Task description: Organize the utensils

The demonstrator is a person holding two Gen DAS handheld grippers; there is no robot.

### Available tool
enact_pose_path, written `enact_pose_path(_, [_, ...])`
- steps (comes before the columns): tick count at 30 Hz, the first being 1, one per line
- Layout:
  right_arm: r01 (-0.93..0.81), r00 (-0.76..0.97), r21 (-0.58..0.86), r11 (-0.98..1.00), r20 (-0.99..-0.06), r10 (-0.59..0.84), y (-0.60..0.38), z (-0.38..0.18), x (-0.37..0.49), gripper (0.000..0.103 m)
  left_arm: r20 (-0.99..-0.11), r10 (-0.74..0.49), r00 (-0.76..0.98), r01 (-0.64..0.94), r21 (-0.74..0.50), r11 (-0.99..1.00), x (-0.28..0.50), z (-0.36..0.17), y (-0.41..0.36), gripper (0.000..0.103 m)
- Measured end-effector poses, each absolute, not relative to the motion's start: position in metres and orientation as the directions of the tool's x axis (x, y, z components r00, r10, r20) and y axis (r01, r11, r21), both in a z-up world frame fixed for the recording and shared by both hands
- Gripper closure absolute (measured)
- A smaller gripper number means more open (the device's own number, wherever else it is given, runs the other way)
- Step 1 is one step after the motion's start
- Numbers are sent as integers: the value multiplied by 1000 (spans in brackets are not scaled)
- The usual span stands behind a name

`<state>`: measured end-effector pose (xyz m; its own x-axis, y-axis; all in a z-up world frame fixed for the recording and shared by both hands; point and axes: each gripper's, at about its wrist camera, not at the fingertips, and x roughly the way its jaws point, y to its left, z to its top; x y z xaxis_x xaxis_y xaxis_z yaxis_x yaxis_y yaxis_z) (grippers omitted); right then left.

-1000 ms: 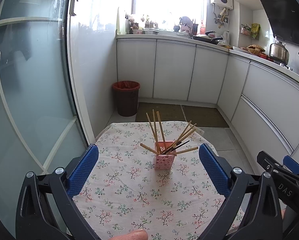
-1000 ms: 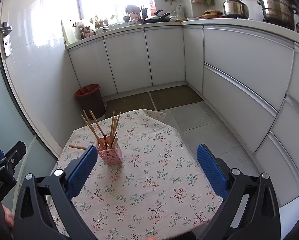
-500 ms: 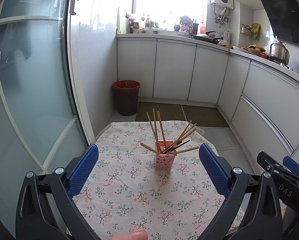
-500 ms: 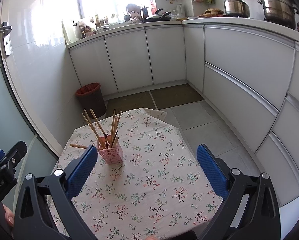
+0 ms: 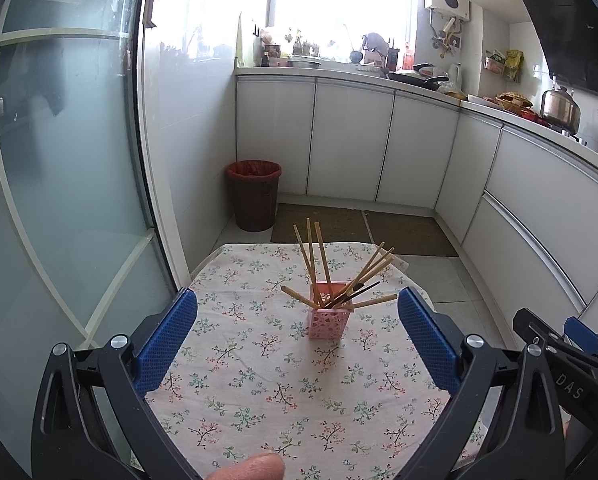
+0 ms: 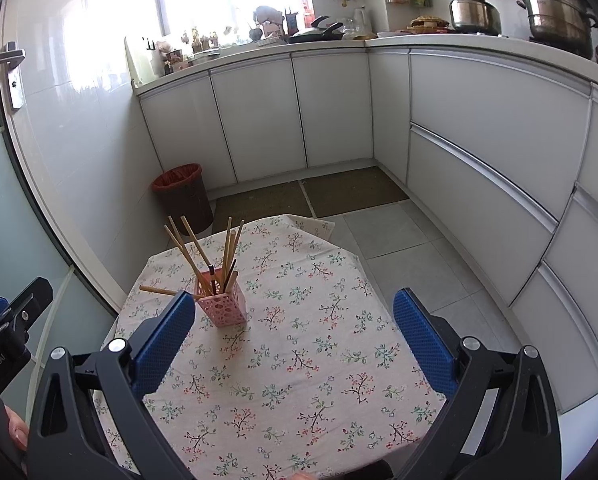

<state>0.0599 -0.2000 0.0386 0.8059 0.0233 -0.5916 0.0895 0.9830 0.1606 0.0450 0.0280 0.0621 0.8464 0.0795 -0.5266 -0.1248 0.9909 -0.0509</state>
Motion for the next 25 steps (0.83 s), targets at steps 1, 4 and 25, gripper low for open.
enact_pose_path(1, [89, 806, 160, 983, -592, 23, -200, 39, 60, 6, -529, 71, 845, -122, -62, 991, 45, 63, 30, 7])
enact_pose_path(4, [88, 803, 162, 983, -595, 26, -200, 39, 60, 6, -531, 49, 846, -109, -83, 991, 46, 63, 31, 7])
enact_pose_path(25, [98, 804, 173, 980, -594, 25, -207, 39, 61, 6, -513, 45, 857, -83, -51, 995, 43, 65, 26, 7])
